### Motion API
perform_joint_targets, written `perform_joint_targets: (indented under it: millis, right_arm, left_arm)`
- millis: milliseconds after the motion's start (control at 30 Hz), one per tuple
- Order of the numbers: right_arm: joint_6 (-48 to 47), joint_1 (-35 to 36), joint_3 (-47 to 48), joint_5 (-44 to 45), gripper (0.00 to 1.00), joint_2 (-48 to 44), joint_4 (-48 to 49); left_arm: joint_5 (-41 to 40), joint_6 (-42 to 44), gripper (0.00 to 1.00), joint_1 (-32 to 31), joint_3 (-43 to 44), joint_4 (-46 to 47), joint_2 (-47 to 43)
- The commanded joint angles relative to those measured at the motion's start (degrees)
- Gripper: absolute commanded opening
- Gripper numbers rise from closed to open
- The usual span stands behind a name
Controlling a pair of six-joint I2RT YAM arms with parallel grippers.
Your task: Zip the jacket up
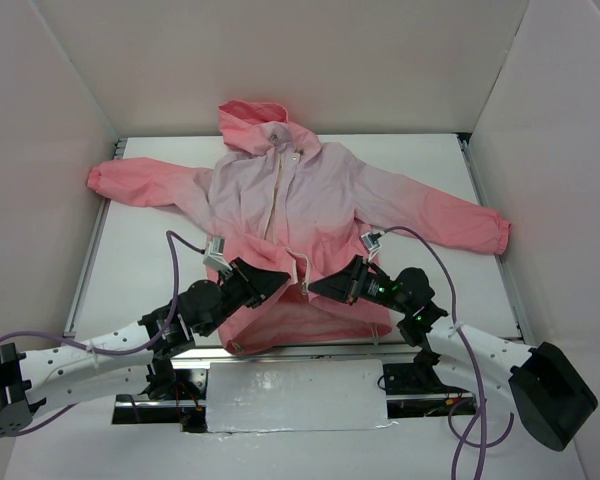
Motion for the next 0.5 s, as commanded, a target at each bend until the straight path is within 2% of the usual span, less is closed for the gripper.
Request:
perform_joint_targets:
  millis: [0, 300, 467]
  right_arm:
    - [0.66, 0.45, 0.19, 0.53, 0.00, 0.50, 4.72]
    - [0.75, 0.71, 1.16, 1.59, 0.00, 4.10, 8.85]
    - [2.25, 0.80, 0.81, 1.15, 0.00, 6.39, 15.44]
  left_arm:
    - [-0.86, -2.05, 0.00, -0.26, 0.87, 6.93, 0.21]
    - [-0.50, -3.46, 0.00, -0.26, -0.19, 9.75, 0.91]
    - [-1.21, -3.90, 0.00, -0.35, -1.16, 9.31, 0.21]
